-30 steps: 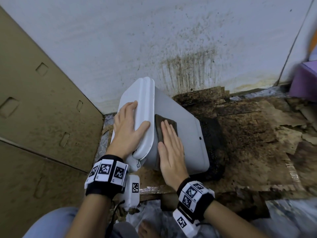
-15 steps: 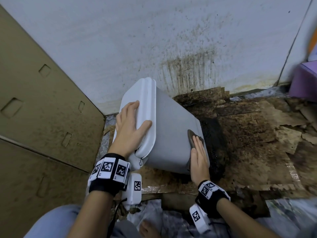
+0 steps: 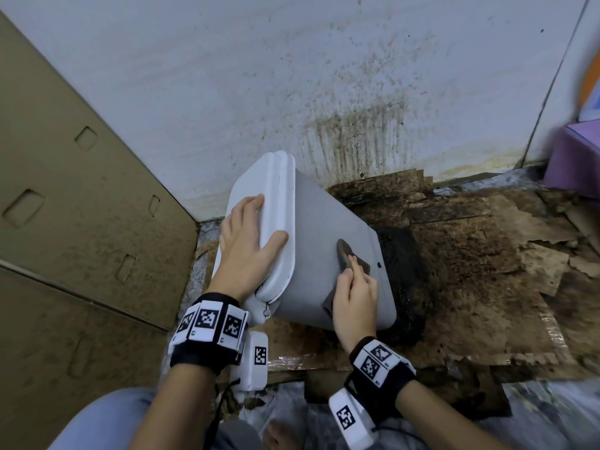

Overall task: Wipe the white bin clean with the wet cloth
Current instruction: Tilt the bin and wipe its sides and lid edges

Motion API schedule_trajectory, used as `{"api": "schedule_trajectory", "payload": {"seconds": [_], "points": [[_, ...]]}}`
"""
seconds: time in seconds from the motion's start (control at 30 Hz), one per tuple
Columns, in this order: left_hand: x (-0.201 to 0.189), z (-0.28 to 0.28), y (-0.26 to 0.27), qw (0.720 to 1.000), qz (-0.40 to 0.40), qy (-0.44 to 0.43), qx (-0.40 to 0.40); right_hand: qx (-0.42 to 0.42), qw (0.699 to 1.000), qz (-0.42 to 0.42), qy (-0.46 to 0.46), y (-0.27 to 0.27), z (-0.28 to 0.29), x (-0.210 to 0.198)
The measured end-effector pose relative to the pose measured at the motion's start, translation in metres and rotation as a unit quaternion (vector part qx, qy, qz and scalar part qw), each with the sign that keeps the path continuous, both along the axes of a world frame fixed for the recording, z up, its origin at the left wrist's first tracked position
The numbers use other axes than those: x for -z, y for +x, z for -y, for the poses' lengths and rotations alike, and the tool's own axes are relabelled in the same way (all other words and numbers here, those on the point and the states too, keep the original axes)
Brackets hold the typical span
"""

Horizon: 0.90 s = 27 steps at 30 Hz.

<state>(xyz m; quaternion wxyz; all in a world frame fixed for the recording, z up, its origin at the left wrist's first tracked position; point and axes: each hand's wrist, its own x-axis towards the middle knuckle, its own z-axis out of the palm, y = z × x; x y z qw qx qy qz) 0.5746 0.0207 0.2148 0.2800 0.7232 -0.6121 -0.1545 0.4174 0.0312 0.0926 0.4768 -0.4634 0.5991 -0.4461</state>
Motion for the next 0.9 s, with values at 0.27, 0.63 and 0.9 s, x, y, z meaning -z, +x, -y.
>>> {"api": "schedule_trajectory", "payload": {"seconds": [0.27, 0.63, 0.9], "points": [[-0.003, 0.001, -0.006, 0.999, -0.049, -0.014, -0.005, -0.008, 0.973, 0.213, -0.084, 0.021, 0.001, -0.086], [-0.001, 0.003, -0.004, 0.997, -0.079, -0.004, 0.006, -0.200, 0.968, -0.024, -0.147, 0.032, 0.001, -0.084], [0.001, 0.005, 0.001, 0.998, -0.055, -0.009, 0.003, -0.306, 0.941, -0.089, -0.110, 0.020, 0.065, -0.103]]}}
